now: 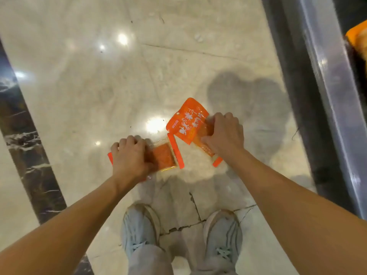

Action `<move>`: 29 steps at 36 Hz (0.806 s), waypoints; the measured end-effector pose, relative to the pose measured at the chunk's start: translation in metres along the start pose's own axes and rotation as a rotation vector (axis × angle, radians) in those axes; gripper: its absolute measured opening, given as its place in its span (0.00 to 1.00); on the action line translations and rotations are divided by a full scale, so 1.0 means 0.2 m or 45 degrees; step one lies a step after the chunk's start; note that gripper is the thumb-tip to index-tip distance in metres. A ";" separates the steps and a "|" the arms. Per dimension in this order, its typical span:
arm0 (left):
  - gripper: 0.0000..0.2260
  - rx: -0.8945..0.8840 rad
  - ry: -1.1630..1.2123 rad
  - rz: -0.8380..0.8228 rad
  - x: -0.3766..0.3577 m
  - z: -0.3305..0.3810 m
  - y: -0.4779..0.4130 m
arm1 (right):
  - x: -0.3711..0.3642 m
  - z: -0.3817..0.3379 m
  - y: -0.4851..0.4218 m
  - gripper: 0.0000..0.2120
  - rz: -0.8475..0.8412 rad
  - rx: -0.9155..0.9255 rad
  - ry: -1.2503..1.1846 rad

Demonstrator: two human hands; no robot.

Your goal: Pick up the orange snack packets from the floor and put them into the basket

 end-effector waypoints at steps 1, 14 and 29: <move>0.19 0.061 0.100 -0.053 0.02 -0.01 0.00 | 0.00 0.03 0.01 0.20 -0.076 -0.097 -0.122; 0.09 0.130 0.967 -0.148 1.18 0.34 0.19 | 1.23 0.13 0.46 0.12 0.069 -0.459 -0.924; 0.11 -0.644 1.076 -0.030 3.58 1.24 1.30 | 3.52 0.03 1.87 0.09 0.744 -0.695 -1.422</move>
Point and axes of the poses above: each hand's wrist, its own y-axis away from the middle knuckle, its own x-axis out of the back of the hand, z = x × y, the point moved 7 cm from there along -y, towards the middle knuckle, and after that the axes turned 10 degrees about z, right-handed, at the moved point
